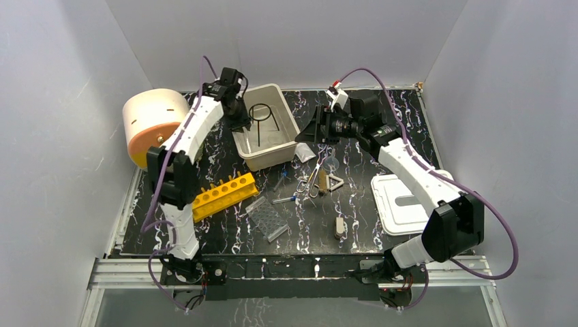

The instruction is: Organize the chemistry lab equipment

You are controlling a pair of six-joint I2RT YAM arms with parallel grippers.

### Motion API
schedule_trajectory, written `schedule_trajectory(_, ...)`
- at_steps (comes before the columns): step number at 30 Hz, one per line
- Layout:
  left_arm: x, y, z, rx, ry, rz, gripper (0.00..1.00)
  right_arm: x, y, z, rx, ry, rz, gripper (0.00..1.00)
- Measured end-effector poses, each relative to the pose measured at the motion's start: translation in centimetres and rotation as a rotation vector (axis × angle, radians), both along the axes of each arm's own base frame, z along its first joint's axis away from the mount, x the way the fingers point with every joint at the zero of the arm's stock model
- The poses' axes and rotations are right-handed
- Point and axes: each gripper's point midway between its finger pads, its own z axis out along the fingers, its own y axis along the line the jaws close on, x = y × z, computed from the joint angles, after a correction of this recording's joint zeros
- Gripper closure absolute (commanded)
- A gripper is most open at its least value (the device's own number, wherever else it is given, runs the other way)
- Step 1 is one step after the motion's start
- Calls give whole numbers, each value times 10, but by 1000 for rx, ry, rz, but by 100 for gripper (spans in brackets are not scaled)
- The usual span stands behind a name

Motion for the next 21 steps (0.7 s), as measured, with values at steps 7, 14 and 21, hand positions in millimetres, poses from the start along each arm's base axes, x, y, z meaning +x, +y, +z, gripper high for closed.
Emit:
schedule_trajectory(7,-32,-15,89,-145,-281,-174,100,7,0,-13,-39,-21,4,24)
schedule_trajectory(14,-79,-37,135,-273,-549,-410,100,9,9,-11,-52,-53,27,20)
schedule_trajectory(21,-109,-41,98,-279,-609,-564,100,14,43,29,-6,-144,88,14)
